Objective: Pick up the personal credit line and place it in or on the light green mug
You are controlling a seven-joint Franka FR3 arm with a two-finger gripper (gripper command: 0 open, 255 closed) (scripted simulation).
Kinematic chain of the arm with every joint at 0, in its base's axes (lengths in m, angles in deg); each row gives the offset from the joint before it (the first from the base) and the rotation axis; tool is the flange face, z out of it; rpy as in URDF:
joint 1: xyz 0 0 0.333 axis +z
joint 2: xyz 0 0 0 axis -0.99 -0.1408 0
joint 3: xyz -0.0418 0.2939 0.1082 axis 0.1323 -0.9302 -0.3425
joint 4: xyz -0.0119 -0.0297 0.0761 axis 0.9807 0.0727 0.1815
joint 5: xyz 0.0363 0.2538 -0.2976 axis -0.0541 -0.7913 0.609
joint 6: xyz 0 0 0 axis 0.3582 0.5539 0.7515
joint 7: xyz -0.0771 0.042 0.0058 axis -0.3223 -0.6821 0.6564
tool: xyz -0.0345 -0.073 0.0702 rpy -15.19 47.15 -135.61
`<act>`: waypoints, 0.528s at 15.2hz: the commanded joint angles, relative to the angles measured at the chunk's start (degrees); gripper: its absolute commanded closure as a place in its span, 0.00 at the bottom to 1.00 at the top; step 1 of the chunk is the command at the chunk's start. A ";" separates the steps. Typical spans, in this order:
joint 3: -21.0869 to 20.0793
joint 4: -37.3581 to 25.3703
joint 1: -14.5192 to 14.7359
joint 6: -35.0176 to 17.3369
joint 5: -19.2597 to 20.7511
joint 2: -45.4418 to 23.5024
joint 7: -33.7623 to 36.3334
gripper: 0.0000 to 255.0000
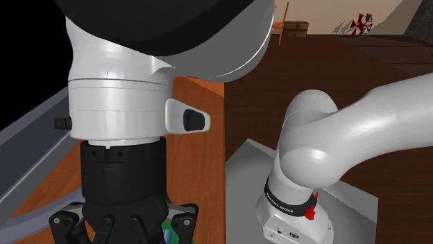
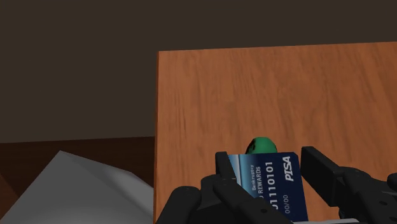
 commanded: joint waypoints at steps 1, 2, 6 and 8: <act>-0.75 1.17 0.16 -0.94 -0.78 -0.05 -0.81 1.00; -1.25 1.71 0.23 -1.50 -1.27 -0.17 -1.22 1.00; -3.38 3.79 0.46 -3.80 -3.35 -0.87 -2.95 1.00; -3.74 4.10 0.49 -4.17 -3.69 -1.00 -3.24 1.00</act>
